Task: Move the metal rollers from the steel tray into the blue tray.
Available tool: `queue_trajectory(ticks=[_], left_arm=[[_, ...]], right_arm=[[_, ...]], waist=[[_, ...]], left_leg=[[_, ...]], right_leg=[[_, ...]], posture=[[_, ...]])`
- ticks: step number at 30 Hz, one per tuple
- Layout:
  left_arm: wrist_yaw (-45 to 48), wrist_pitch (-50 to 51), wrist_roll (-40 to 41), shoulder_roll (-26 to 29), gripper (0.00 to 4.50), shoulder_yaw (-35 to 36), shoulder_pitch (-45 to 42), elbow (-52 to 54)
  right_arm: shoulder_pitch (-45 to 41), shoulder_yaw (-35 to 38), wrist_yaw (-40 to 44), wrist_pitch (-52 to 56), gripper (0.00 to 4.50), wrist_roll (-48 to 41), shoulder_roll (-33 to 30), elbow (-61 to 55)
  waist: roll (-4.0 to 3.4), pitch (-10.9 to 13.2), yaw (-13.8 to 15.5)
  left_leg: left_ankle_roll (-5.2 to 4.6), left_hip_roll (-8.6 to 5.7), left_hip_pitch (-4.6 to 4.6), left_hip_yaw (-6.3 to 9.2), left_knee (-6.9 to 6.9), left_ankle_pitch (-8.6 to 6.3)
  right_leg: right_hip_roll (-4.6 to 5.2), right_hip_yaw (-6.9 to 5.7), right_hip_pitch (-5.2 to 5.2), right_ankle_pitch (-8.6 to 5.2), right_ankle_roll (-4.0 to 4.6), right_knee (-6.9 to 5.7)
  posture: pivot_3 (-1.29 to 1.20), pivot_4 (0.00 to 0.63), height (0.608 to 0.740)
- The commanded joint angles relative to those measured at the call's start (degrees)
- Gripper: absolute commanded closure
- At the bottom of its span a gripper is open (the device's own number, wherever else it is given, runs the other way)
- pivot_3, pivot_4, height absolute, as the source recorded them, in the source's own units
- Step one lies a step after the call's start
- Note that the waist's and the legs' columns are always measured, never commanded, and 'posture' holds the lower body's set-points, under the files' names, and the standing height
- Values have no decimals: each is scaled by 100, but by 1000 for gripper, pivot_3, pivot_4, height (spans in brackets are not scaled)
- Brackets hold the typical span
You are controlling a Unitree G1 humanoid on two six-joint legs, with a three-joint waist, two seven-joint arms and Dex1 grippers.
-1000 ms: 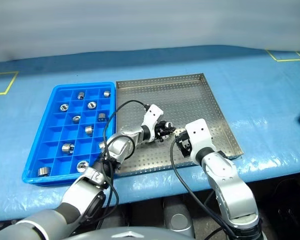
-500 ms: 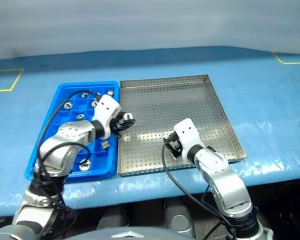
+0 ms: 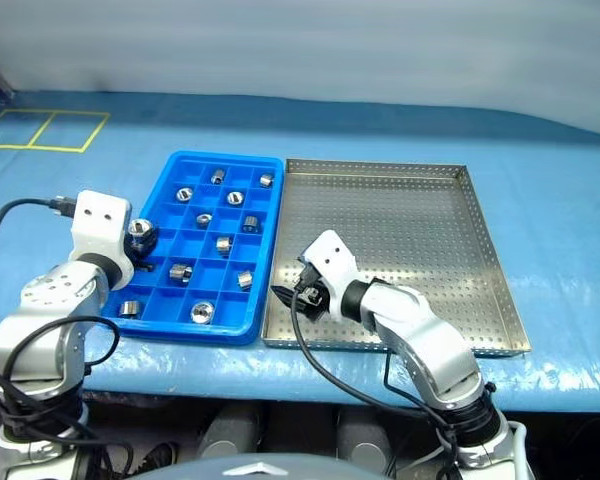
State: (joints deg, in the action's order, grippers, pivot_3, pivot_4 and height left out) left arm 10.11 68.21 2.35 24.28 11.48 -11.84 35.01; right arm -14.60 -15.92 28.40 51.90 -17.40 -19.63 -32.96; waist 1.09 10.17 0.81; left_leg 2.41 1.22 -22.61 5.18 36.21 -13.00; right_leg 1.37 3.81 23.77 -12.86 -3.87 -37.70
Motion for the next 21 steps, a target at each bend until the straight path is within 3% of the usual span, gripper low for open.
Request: queue_trajectory(ticks=[1,11,12,16,21], left_arm=[[-244,-120,-123,-127,2819,69,-12,83],[-356,-434,-283,50,2819,-172,-227,-238],[-357,-518,-278,35,2099,-176,-252,-280],[-492,-739,-183,-300,964,-31,-455,-303],[-513,-1245,-111,-550,964,23,-580,-316]], right_arm=[[-96,-14,1,-166,797,-25,7,-57],[-65,-19,-351,-142,797,227,-10,57],[-66,-24,-359,-146,797,231,-17,57],[-57,-19,-406,-151,797,244,-7,38],[-58,6,-550,-197,797,338,13,71]], waist=[[0,0,23],[0,0,12],[0,0,11],[1,0,29],[2,-1,7]], left_leg=[[0,0,0,1,0,0],[4,0,1,0,-1,2],[4,0,1,0,-2,2],[4,0,0,0,-2,2],[5,-1,1,-1,0,3]], right_leg=[[0,-1,0,0,0,0],[0,-1,0,0,1,-1],[0,-1,1,0,1,-1],[1,-1,0,0,1,0],[2,-1,-2,1,1,-1]], posture=[[184,150,740],[157,150,740],[157,150,740],[153,150,740],[144,150,740]])
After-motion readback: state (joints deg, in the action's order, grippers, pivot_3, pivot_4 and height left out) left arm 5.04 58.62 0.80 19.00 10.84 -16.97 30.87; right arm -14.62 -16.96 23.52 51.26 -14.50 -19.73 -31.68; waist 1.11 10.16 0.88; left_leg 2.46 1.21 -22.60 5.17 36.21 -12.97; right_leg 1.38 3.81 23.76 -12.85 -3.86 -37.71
